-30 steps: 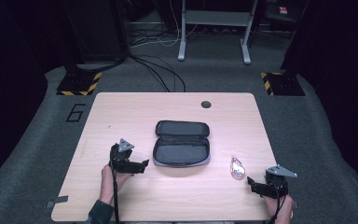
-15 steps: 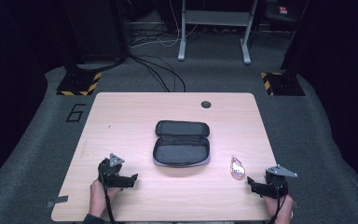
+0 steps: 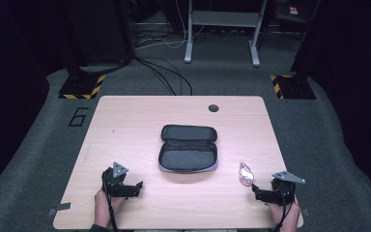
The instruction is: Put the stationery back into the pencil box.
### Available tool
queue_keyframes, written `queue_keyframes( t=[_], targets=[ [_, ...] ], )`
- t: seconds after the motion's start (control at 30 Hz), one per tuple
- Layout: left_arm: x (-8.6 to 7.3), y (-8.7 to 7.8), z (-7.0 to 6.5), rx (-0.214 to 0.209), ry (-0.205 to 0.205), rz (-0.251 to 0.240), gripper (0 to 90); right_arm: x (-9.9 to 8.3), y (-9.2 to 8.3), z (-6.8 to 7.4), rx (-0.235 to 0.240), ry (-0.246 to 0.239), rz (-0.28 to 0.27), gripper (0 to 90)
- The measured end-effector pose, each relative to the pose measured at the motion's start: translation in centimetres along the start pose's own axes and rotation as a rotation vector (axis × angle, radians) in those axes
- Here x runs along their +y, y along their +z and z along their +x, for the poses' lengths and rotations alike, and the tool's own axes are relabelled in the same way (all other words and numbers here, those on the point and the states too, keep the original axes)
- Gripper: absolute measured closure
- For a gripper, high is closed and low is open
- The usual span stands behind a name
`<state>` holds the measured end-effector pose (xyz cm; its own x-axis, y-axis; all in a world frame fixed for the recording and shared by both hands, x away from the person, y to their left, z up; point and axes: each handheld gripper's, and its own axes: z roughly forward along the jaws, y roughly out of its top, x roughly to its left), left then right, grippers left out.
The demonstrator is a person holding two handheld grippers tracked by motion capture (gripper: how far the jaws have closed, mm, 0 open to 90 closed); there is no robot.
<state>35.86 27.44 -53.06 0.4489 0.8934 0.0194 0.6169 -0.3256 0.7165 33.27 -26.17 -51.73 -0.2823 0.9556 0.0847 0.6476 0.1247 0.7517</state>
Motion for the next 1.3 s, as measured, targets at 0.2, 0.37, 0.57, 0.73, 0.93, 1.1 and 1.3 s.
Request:
queue_keyframes(
  t=[0.2, 0.37, 0.57, 0.73, 0.93, 1.1, 1.3],
  targets=[
    [0.0, 0.1, -0.1, -0.005, -0.001, 0.001, 0.2, 1.6, 0.7, 2.5, 0.031, -0.047, -0.001, 0.0],
    [0.0, 0.0, -0.1, -0.008, -0.005, 0.004, 0.2, 2.4, 1.9, 3.1, 0.022, -0.06, 0.01, 0.7],
    [0.1, 0.1, -0.1, -0.006, -0.004, 0.0, 0.2, 2.9, 3.3, 3.4, 0.014, -0.081, 0.039, 14.1],
    [0.2, 0.1, -0.1, -0.008, -0.005, 0.004, 0.3, 3.0, 3.8, 3.5, 0.013, -0.099, 0.055, 23.1],
    [0.1, 0.2, -0.2, -0.001, -0.007, -0.008, 0.3, 2.6, 4.1, 3.7, 0.004, -0.108, 0.059, 29.9],
    [0.1, 0.2, -0.2, 0.0, -0.006, -0.007, 0.7, 2.4, 3.9, 3.6, 0.007, -0.114, 0.045, 38.5],
    [0.1, 0.2, -0.2, 0.001, -0.008, -0.008, 0.7, 2.4, 3.9, 3.3, 0.03, -0.119, 0.042, 39.3]
  ],
)
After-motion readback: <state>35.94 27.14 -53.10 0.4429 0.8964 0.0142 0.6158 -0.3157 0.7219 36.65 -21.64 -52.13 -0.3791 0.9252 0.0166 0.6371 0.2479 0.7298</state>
